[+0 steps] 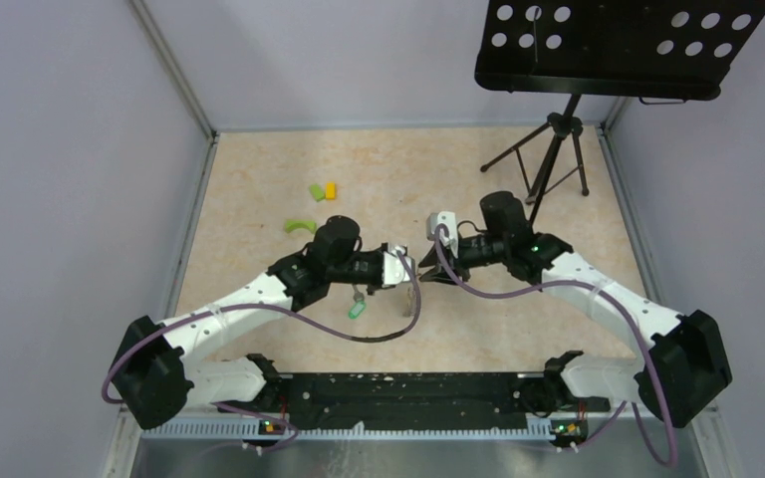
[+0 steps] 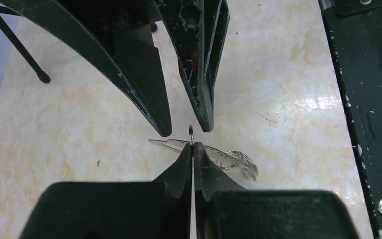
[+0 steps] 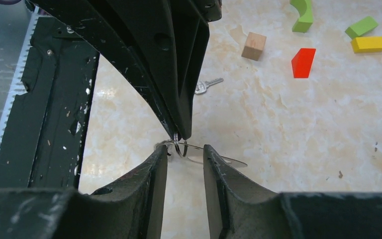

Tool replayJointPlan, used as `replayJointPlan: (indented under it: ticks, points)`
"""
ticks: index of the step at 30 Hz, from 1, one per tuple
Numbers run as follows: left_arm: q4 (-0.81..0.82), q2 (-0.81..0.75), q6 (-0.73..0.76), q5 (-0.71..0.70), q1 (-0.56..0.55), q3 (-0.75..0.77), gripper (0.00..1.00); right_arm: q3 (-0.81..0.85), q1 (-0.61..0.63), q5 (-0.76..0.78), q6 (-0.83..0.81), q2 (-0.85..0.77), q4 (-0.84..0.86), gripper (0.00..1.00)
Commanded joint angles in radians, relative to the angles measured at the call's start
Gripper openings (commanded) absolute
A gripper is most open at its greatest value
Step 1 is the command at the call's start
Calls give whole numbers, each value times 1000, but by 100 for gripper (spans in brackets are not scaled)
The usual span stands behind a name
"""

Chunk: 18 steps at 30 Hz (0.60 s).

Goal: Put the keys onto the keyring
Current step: Adjust the keyring.

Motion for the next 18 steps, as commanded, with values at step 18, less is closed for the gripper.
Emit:
replayJointPlan:
  ticks: [18]
  points:
    - [47, -15, -46, 107, 64, 63, 19, 43, 26, 44, 54, -34, 111, 0]
